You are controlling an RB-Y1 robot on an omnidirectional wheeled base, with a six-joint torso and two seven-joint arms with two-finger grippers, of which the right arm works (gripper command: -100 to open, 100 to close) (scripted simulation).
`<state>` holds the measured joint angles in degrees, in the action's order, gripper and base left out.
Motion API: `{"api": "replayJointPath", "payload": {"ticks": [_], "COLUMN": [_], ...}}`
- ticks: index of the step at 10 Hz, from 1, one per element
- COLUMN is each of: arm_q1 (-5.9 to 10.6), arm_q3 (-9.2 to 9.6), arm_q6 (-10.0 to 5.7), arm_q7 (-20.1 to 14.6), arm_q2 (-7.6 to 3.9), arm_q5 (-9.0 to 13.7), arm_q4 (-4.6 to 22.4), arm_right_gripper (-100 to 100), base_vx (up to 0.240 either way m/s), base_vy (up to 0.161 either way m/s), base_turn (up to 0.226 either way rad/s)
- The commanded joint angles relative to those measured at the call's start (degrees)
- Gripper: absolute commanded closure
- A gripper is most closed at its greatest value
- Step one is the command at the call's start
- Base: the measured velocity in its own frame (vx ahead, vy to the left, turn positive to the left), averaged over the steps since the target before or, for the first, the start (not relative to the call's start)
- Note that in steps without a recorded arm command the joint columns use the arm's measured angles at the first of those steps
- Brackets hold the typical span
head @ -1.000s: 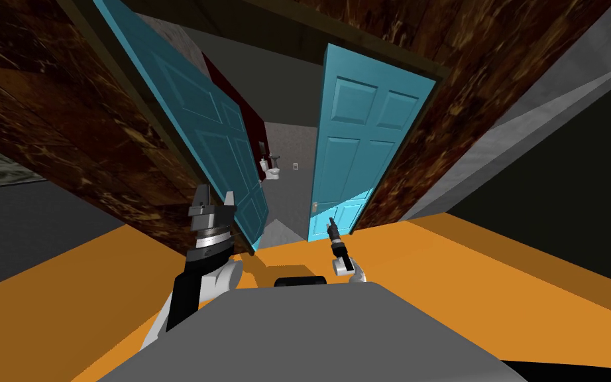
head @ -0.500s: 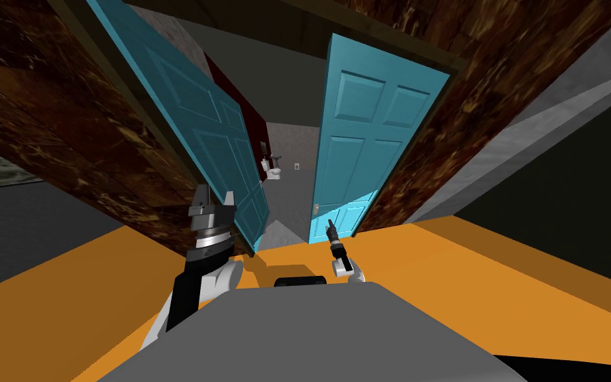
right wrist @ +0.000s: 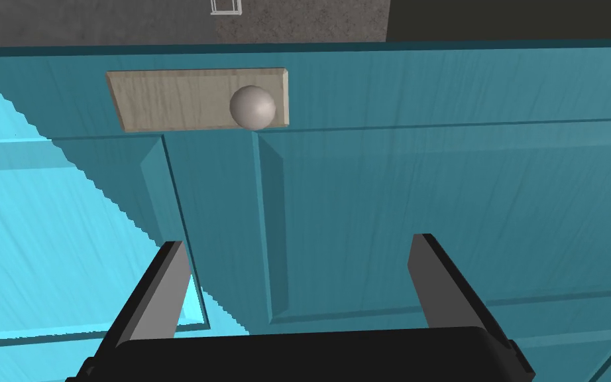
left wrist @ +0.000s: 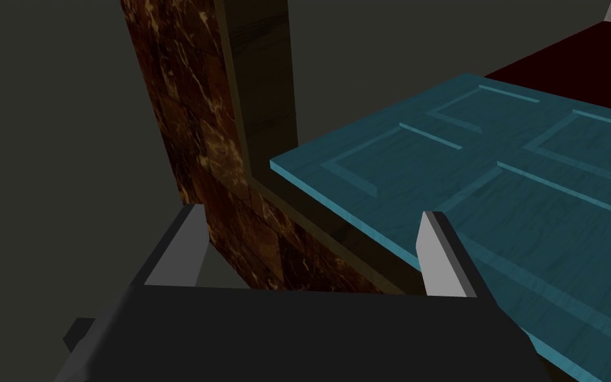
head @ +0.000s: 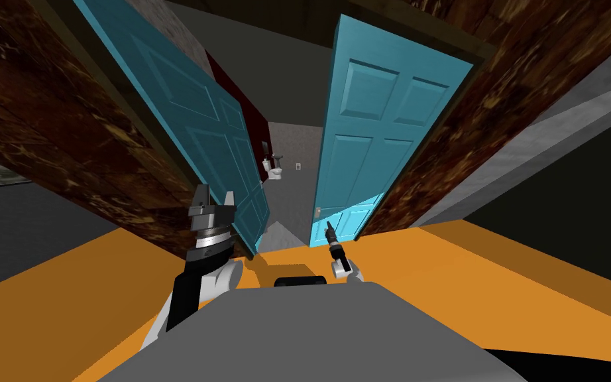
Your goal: Push the door open
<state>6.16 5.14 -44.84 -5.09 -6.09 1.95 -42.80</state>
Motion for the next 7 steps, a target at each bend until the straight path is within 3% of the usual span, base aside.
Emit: {"api": "replayJointPath", "payload": {"ticks": [1,5,7], "arm_q1": [0.53,1.84,1.7], "arm_q3": [0.26,0.58,0.36], "arm_q6": [-0.08,-0.66,-0.65], "arm_q7": [-0.21,-0.47,-0.29], "arm_q2": [-0.04,-0.02,0.04], "arm_q5": [-0.01,0.02,0.07], "arm_q4": [1.6,4.96,4.65], "arm_right_gripper": [-100,-100,-100], "base_vx": [0.113,0.069,0.057], "base_vy": [-0.013,-0.005,0.001], "base_turn": [0.037,0.019,0.015]}}
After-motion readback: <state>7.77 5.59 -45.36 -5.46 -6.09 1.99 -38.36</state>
